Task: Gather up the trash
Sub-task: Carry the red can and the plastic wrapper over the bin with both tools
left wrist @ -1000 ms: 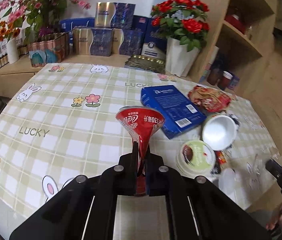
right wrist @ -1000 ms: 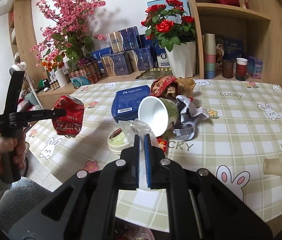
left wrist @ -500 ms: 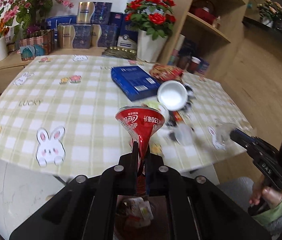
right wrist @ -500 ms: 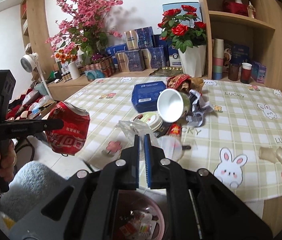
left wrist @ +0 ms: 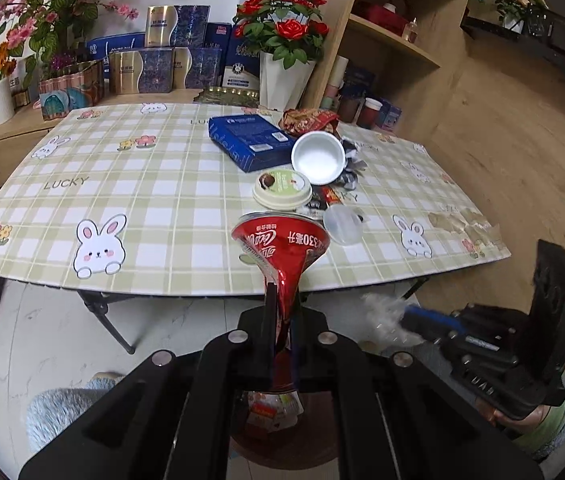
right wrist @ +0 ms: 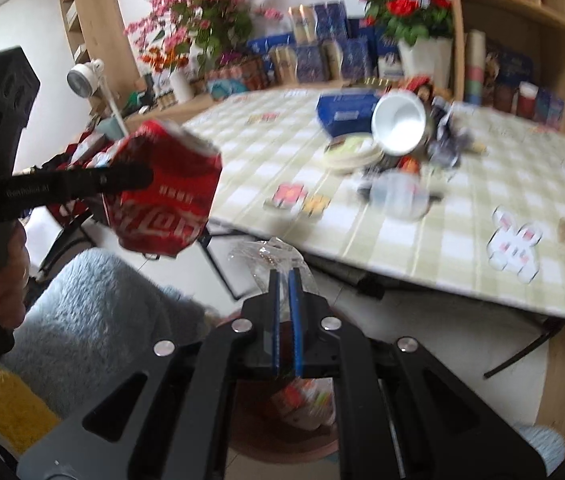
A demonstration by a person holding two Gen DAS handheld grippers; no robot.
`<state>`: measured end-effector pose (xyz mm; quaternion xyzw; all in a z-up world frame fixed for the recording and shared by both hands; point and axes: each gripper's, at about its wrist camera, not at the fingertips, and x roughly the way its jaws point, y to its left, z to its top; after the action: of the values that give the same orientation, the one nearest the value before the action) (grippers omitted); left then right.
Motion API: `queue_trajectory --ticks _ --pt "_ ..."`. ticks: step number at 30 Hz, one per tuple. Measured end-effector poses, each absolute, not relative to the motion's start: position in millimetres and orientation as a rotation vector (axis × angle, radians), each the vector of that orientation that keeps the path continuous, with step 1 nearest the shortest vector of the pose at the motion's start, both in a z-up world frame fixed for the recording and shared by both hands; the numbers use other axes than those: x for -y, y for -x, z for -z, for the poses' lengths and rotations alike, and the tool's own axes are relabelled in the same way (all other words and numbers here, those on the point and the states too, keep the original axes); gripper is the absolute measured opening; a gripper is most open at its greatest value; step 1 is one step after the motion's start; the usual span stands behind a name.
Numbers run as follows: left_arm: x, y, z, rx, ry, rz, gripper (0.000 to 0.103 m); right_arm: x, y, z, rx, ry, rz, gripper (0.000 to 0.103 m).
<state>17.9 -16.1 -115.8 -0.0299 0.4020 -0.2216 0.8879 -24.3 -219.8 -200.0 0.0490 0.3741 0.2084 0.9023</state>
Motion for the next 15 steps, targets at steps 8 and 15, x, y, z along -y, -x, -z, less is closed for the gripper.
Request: queue_trajectory --ticks 8,15 --pt "17 -9 117 -0.845 0.049 0.439 0.006 220 22 219 -0.853 -0.147 -0.45 0.009" --pt "16 -10 120 -0.859 0.053 0.436 0.006 219 17 229 -0.917 -0.158 -0.449 0.009"
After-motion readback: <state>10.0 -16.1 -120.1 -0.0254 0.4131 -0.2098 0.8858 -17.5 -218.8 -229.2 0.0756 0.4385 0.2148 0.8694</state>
